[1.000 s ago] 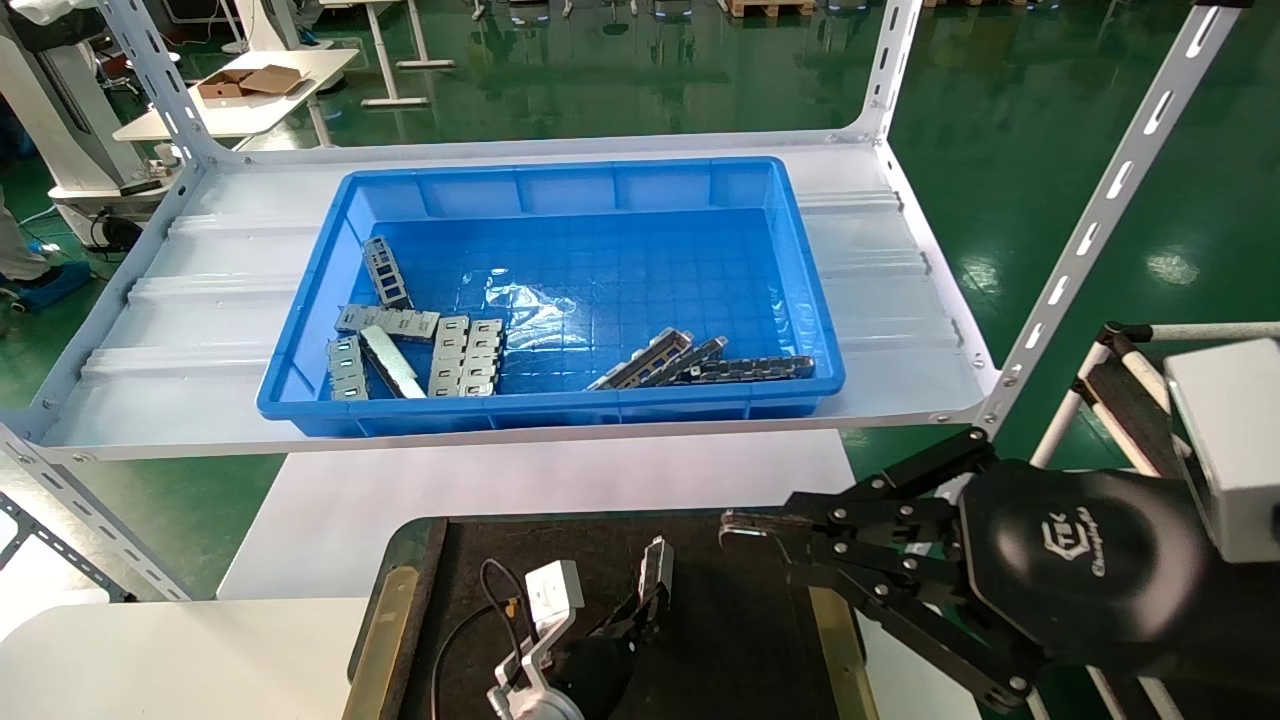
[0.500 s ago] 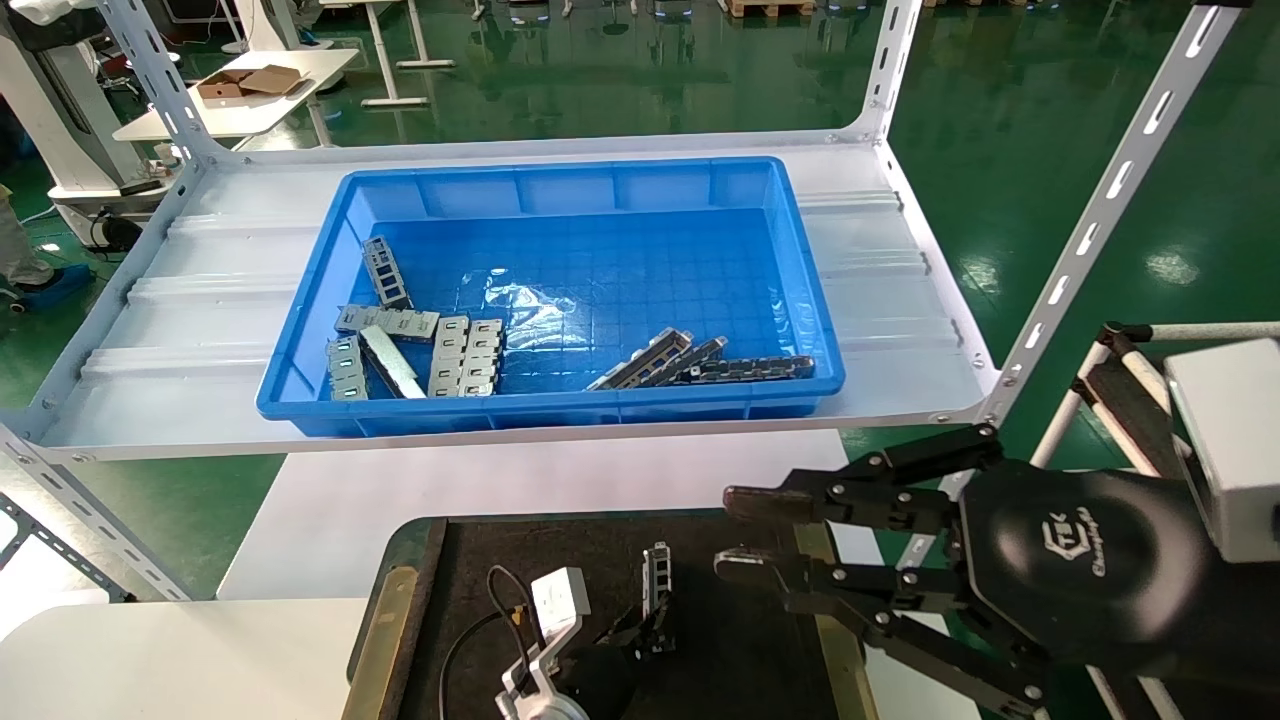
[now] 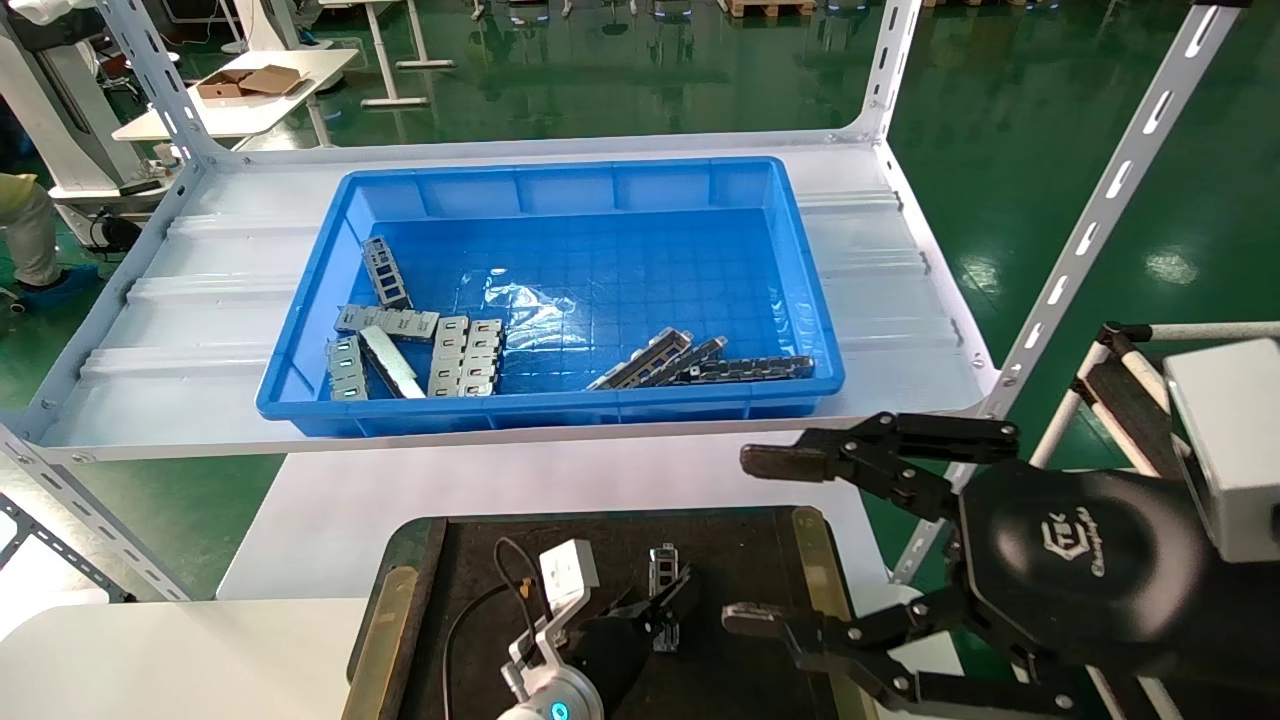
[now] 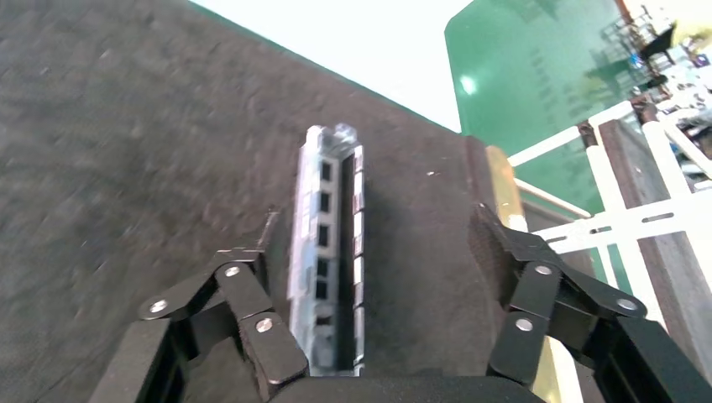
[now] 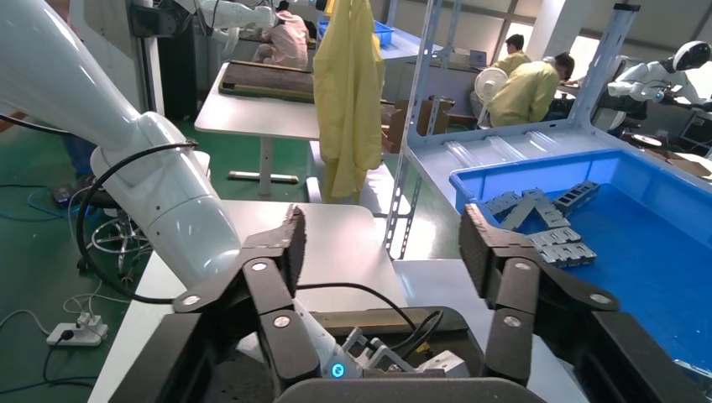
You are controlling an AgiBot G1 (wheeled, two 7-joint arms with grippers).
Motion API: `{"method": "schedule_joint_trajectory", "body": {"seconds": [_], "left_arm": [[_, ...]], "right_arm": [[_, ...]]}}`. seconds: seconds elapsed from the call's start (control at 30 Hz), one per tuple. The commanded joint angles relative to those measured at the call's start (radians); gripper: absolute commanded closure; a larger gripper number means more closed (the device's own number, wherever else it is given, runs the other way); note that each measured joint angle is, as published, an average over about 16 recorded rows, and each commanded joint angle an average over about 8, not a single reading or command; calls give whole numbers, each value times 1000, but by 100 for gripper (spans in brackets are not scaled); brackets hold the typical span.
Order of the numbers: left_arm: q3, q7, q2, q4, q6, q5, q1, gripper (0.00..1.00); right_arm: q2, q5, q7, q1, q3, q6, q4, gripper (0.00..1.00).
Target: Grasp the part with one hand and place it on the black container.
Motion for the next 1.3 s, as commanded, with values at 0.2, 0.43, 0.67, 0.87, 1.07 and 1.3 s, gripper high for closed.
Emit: {"method": "schedule_joint_trajectory", "body": {"seconds": [0.2,0.43,0.67,0.87,1.07,1.3], "left_arm": [[9,16,-55,-51,64,34,-28,0],[1,34,-159,-122,194,85,-61,0],[-34,36,-285,-186,397,98,-94,0],[-89,85,-386,-237,597,94,-109,0],[-173,221,-457,-273,750,89,-88,0],[-279,443,-516,-303,897,74,-45,0]], "right_arm": [[0,0,0,0,0,0,0,0],[0,1,0,0,-1,0,0,0],[0,1,-1,0,-1,1,0,0],[1,1,-1,0,-2,1,0,0],[1,1,-1,0,-2,1,0,0],[1,2,-1,1,-2,1,0,0]]}}
